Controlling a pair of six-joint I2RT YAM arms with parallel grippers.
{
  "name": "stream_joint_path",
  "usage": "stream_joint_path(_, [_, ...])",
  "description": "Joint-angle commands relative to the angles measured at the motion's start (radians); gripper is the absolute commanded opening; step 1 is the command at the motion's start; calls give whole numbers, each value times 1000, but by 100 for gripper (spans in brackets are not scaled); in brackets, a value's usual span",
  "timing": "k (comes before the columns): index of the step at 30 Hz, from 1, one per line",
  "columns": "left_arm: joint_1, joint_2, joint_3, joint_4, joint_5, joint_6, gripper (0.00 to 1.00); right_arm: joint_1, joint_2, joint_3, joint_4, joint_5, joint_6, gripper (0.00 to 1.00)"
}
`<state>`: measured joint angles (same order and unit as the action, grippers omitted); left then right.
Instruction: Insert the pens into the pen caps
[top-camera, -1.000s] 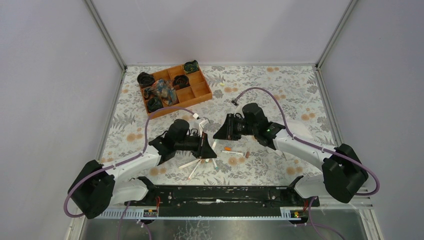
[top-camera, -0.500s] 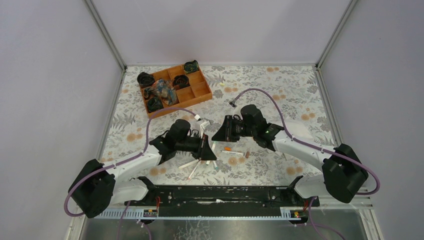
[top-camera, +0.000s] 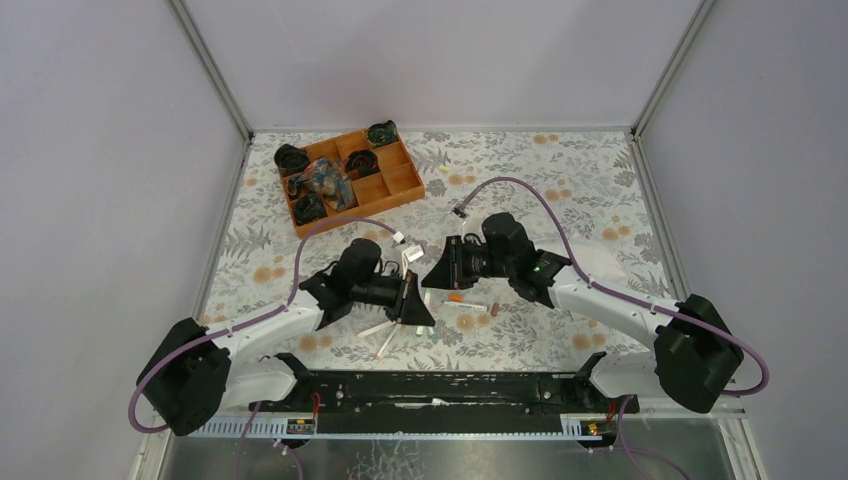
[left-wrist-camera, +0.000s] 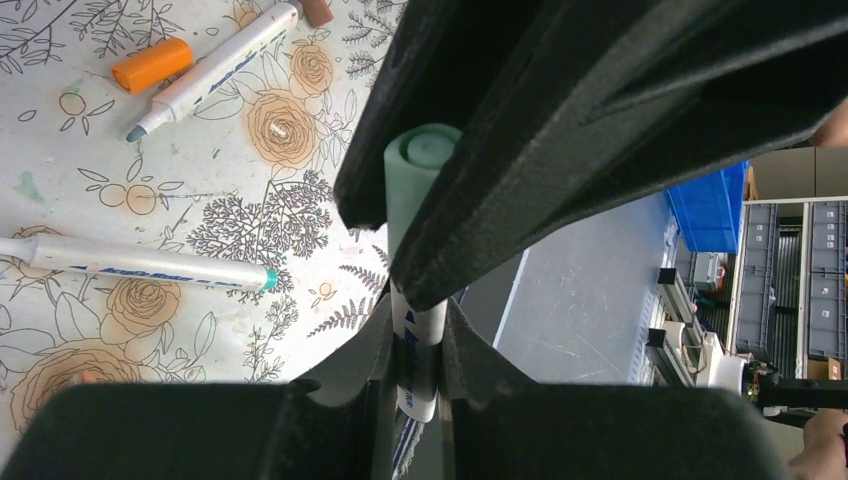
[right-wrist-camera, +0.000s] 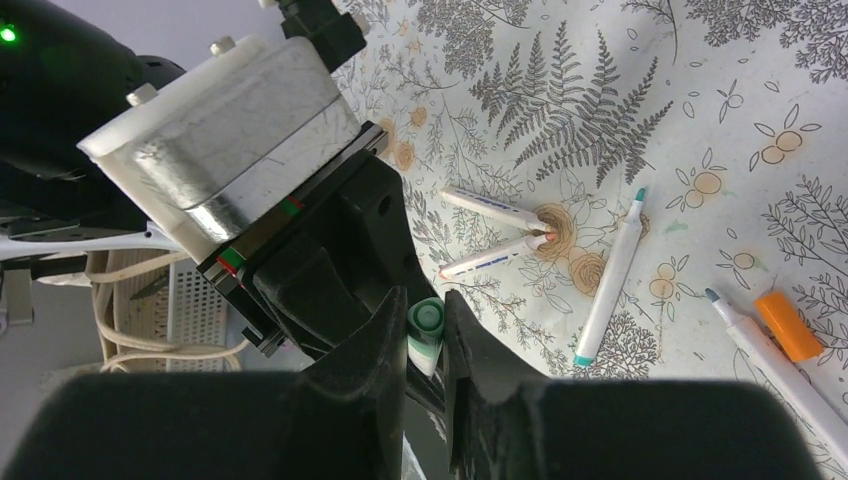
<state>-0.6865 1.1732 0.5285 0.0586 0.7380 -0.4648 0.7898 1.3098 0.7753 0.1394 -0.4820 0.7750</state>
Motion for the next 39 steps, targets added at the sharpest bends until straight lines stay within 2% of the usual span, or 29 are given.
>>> stream_joint_path(1, [39, -18, 90, 318, -173, -6, 0, 160, -16, -17, -190, -377, -18, 0])
stream_joint_path(6, [41, -20, 94, 282, -206, 1, 0, 164, -35, 5, -226, -297, -32, 0])
stream_joint_path(9, [40, -32, 97, 199, -245, 20, 0, 163, -45, 70, -284, -164, -69, 0])
stream_joint_path(10, [39, -43, 90, 173, -267, 21, 0, 162, -49, 103, -315, -104, -92, 7])
stream_joint_path(15, [39, -120, 47, 2, -439, 6, 0, 154, -86, 293, -466, 205, -232, 60])
stream_joint_path(17, [41, -134, 43, -82, -515, -16, 0, 154, -109, 352, -505, 334, -283, 75])
stream_joint_path(19, [45, -136, 42, -150, -582, -38, 0, 149, -127, 395, -527, 456, -323, 81])
stream_joint_path(23, [110, -119, 56, -236, -634, -69, 0, 146, -116, 465, -571, 631, -389, 83])
stream_joint_path(27, [208, -73, 88, -263, -588, -60, 0, 136, -58, 501, -602, 708, -443, 83])
stream_joint_path(32, [301, 26, 126, -293, -571, -28, 2, 79, 23, 518, -586, 699, -468, 82])
stream_joint_path(39, [403, 177, 154, -267, -528, -19, 8, -72, 154, 544, -495, 577, -477, 77])
